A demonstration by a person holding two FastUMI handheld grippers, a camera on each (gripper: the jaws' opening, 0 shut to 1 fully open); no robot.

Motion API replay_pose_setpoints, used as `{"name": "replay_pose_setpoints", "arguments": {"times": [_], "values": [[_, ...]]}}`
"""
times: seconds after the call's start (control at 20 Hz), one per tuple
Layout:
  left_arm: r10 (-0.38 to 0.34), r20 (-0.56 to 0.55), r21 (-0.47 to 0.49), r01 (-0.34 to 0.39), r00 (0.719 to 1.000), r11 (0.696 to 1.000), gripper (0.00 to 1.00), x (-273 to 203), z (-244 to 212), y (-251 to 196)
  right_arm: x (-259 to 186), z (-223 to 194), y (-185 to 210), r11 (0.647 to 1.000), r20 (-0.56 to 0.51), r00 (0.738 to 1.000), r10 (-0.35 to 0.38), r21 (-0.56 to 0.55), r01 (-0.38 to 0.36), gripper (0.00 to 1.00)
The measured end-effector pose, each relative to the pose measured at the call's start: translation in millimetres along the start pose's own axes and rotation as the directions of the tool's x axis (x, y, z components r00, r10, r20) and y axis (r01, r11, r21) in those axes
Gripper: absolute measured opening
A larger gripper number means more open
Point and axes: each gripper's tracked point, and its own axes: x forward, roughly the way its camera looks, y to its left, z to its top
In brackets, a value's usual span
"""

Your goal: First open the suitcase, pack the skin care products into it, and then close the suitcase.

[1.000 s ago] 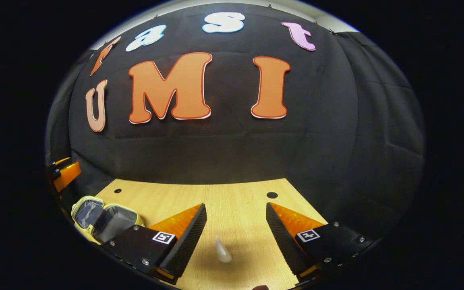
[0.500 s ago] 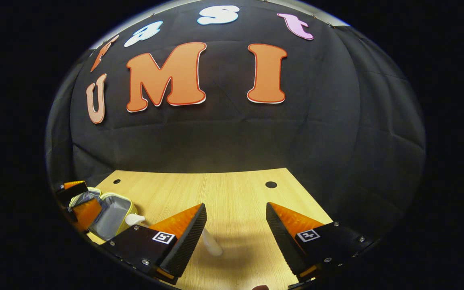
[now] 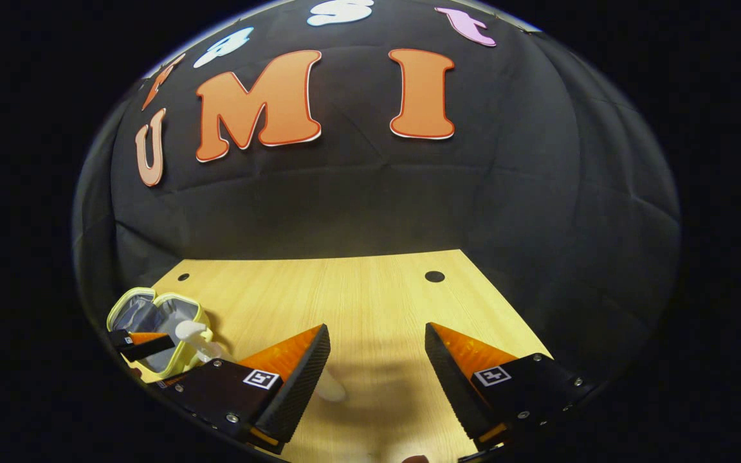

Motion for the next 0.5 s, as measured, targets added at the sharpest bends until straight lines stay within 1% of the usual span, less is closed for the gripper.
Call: {"name": "replay_pose_setpoints", "arguments": {"times": [0.15, 0.3, 0.5], "values": [[0.026, -0.036, -0.001, -0.026, 0.999, 1.0, 0.98, 23.6, -20.5, -7.8, 4.3, -11.7, -6.4, 1.0, -0.021, 1.0, -0.003, -0.012, 0.003, 0.94], [0.054, -0.049, -0.046, -0.056, 0.997, 0.997, 0.98, 45.2, -32.9, -8.6, 7.0, -24.1, -10.9, 1.0, -0.05, 0.999, 0.002, -0.011, -0.003, 0.95], [0.096, -0.102, -0.081, -0.104, 0.99, 0.991, 0.98, 66.0, -54.6, -3.7, 6.1, -31.0, -15.9, 1.0, -0.062, 0.998, 0.006, -0.009, -0.006, 0.95]]}}
